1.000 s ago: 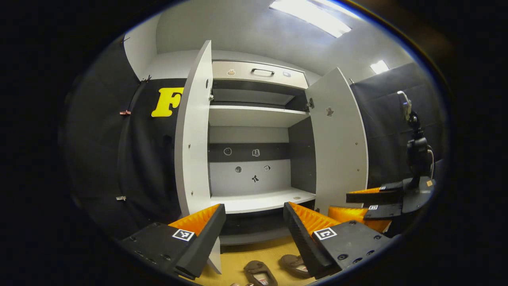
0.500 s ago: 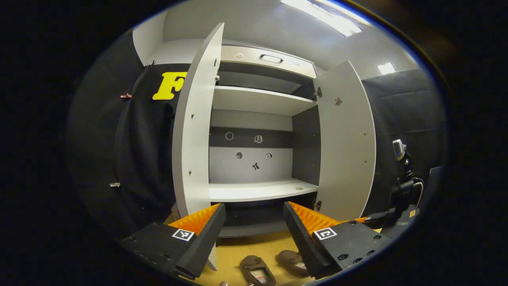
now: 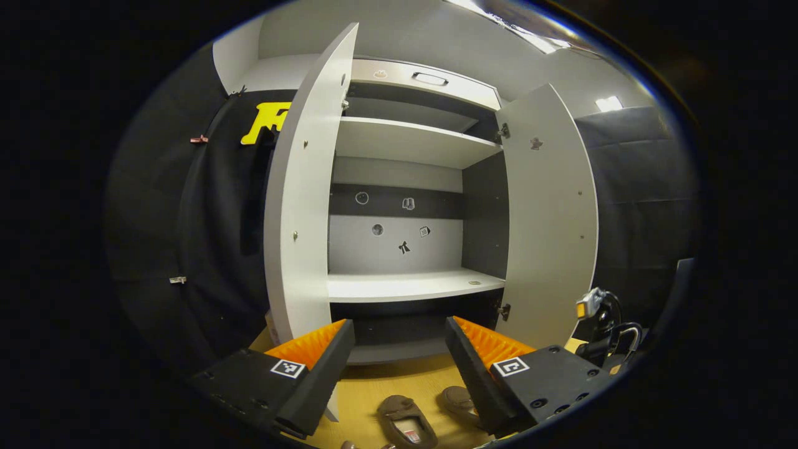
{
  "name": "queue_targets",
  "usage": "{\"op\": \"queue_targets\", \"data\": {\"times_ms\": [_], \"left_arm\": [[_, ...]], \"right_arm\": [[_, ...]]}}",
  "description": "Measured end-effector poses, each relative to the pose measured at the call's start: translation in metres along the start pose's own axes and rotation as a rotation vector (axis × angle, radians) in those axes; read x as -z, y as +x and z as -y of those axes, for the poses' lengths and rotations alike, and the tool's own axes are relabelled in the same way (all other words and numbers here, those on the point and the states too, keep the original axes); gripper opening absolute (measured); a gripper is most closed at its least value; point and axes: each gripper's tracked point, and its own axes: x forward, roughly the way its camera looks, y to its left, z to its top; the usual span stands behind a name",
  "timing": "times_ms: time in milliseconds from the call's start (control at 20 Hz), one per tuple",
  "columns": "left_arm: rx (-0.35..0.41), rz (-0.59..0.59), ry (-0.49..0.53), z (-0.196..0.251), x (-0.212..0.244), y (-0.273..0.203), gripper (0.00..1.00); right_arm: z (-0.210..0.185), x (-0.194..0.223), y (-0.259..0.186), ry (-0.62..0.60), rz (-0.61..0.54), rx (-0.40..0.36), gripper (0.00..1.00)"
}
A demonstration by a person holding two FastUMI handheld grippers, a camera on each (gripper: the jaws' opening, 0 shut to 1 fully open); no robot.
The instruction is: Grab one shoe with the right hand and put it into the shoe cabinet, grab the other shoe with the left hand and put it into the shoe cabinet; then close the right door with the right hand and the left door with the left hand.
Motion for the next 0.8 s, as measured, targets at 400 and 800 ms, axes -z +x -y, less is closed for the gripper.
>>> {"op": "queue_targets", "data": {"times_ms": [400, 800], "left_arm": [[0.028, -0.049, -0.016, 0.007, 0.036, 0.017, 0.94], [0.018, -0.109, -0.048, 0.002, 0.067, 0.023, 0.94]], "right_arm": [[0.006, 0.071, 0.044, 0.005, -0.130, -0.005, 0.86], [0.011, 0.087, 0.090, -0.023, -0.135, 0.014, 0.75]]}}
